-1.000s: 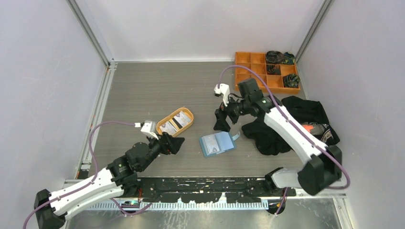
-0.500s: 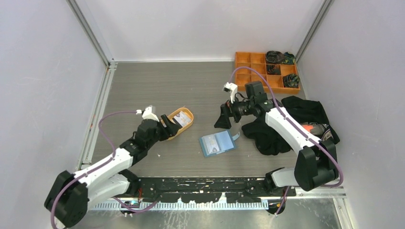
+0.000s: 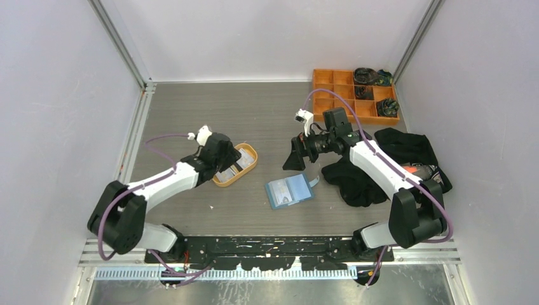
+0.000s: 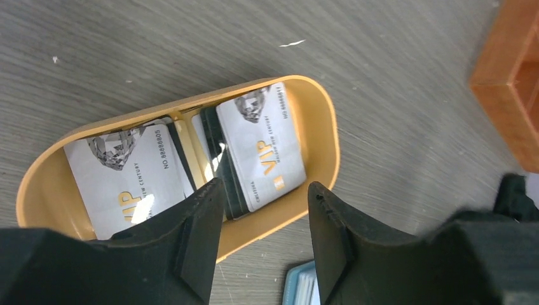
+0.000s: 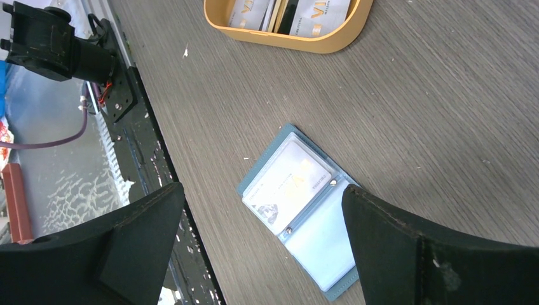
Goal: Put the credit cards into the card holder
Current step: Pick up the credit card from the storage box.
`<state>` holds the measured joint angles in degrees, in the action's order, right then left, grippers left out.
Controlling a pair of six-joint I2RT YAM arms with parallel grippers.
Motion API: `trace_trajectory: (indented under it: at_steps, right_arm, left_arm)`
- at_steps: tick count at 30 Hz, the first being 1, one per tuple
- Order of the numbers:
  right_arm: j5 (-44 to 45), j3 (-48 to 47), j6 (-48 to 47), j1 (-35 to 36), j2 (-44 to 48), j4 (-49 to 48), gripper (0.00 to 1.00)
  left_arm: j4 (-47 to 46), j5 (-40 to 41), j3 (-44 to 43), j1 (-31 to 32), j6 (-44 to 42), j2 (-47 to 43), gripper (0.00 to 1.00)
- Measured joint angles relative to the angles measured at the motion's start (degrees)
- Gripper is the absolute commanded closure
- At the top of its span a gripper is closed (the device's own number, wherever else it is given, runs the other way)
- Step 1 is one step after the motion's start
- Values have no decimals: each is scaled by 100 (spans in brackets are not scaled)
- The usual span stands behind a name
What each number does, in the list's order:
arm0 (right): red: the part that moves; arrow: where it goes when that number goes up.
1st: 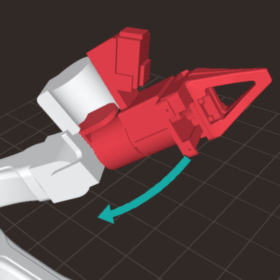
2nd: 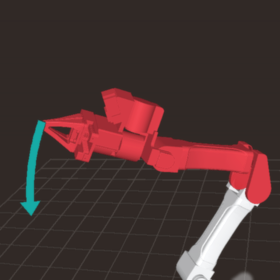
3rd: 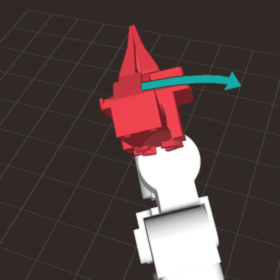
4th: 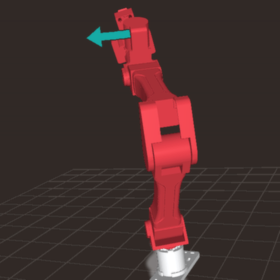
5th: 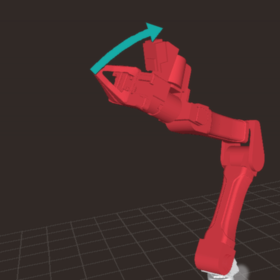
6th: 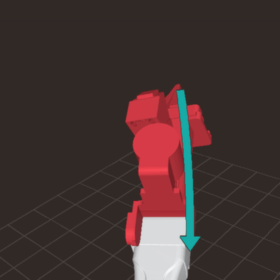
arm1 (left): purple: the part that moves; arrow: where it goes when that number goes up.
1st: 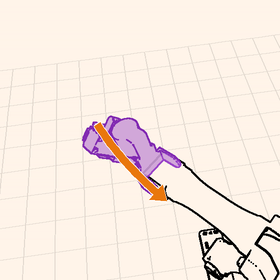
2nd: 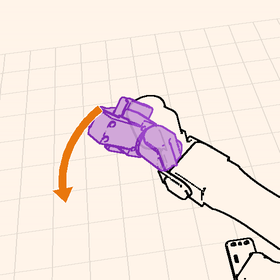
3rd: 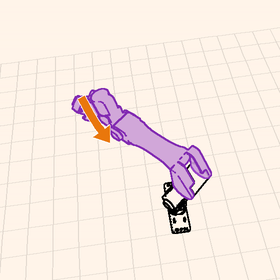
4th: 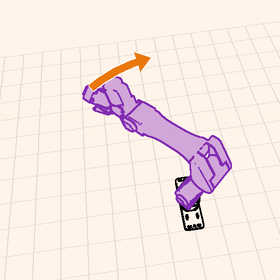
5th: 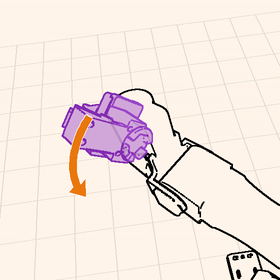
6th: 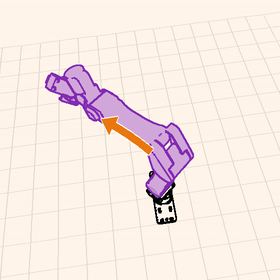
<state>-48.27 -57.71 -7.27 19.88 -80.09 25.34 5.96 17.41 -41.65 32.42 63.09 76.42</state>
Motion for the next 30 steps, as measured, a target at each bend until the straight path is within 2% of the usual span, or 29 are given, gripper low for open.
trace_trajectory:
  at_steps: [14,23,30]
  right_arm:
    - [-2,-90,-13,0,-142,48,1]
    - [-4,-92,-55,0,-164,90,1]
    - [-9,-94,-59,0,-181,160,1]
  left_arm:
    - [1016,214,-1021,-22,592,1469,42]
    - [927,245,-1204,-26,654,1790,41]
    - [494,186,-1108,-48,708,1823,41]
